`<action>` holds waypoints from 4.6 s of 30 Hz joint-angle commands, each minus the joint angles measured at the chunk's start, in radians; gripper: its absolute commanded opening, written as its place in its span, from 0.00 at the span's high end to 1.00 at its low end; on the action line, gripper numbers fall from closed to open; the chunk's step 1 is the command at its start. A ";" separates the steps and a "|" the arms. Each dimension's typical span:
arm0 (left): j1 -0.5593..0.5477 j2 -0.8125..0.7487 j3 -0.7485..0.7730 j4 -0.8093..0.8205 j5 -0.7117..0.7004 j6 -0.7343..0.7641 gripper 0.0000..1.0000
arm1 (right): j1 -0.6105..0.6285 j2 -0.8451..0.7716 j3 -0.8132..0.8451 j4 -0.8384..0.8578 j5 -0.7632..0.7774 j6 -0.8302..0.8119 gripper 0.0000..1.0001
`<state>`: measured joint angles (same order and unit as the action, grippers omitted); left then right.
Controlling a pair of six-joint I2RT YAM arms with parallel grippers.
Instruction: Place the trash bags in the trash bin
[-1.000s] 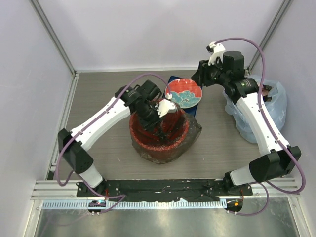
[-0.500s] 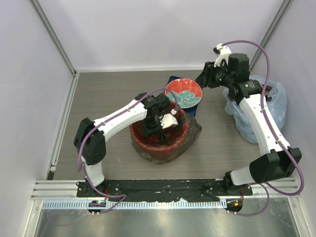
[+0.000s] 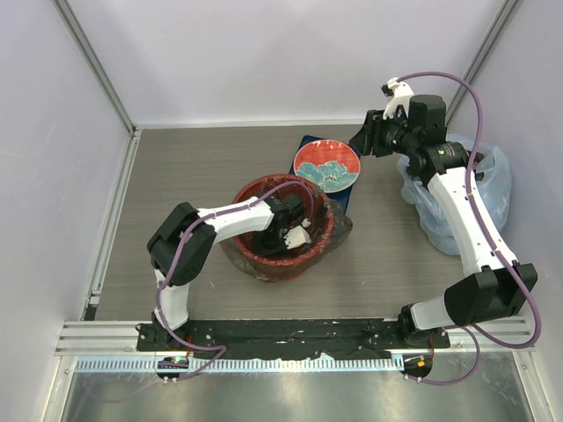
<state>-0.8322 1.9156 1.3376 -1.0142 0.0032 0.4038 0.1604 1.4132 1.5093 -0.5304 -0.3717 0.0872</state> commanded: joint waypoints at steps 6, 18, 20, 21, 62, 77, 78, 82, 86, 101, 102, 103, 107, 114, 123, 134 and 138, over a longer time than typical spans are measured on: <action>-0.004 0.132 0.005 0.086 -0.055 -0.014 0.92 | -0.007 -0.017 -0.008 0.047 -0.035 0.011 0.52; -0.004 -0.102 0.041 0.019 -0.022 -0.051 0.93 | -0.007 -0.007 -0.037 0.064 -0.179 0.043 0.54; -0.002 -0.137 0.044 0.031 -0.019 -0.051 0.93 | -0.007 0.001 -0.047 0.069 -0.190 0.055 0.54; -0.002 -0.144 0.049 0.031 -0.017 -0.052 0.93 | -0.005 0.003 -0.049 0.075 -0.194 0.055 0.54; 0.735 -0.823 0.025 0.400 0.385 -0.853 0.43 | 0.700 0.271 0.089 -0.477 0.232 -0.224 0.25; 0.755 -0.937 -0.077 0.401 0.304 -0.893 0.43 | 0.748 0.470 -0.003 -0.439 0.415 0.071 0.46; 0.755 -0.938 -0.081 0.401 0.304 -0.899 0.43 | 0.748 0.481 -0.001 -0.438 0.412 0.077 0.46; 0.765 -0.945 -0.084 0.387 0.290 -0.907 0.43 | 0.748 0.572 -0.011 -0.427 0.401 0.091 0.42; 0.771 -0.952 -0.083 0.370 0.273 -0.898 0.42 | 0.746 0.651 -0.001 -0.434 0.321 0.056 0.42; 0.772 -0.908 -0.101 0.390 0.310 -0.896 0.42 | 0.746 0.523 -0.041 -0.434 0.218 -0.741 0.46; 0.772 -0.900 -0.100 0.393 0.311 -0.898 0.42 | 0.746 0.526 -0.035 -0.450 0.205 -0.776 0.46; 0.772 -0.897 -0.098 0.393 0.314 -0.901 0.42 | 0.746 0.530 -0.028 -0.485 0.198 -0.811 0.46; 0.771 -0.892 -0.100 0.391 0.331 -0.902 0.42 | 0.746 0.544 0.011 -0.571 0.154 -0.972 0.46; 0.772 -0.899 -0.129 0.399 0.380 -0.885 0.42 | 0.748 0.442 -0.122 -0.560 0.218 -1.302 0.46; 0.771 -0.899 -0.163 0.420 0.402 -0.904 0.43 | 0.746 0.319 -0.087 -0.513 0.297 -1.117 0.47; 0.772 -0.865 -0.172 0.454 0.435 -0.933 0.45 | 0.746 0.259 -0.069 -0.571 0.277 -0.654 0.47; 0.772 -0.857 -0.172 0.460 0.435 -0.939 0.45 | 0.746 0.285 -0.061 -0.540 0.289 -0.416 0.51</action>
<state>-0.0666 1.0561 1.1679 -0.6163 0.4145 -0.5209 0.9024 1.7081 1.4158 -1.0828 -0.0902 -0.6189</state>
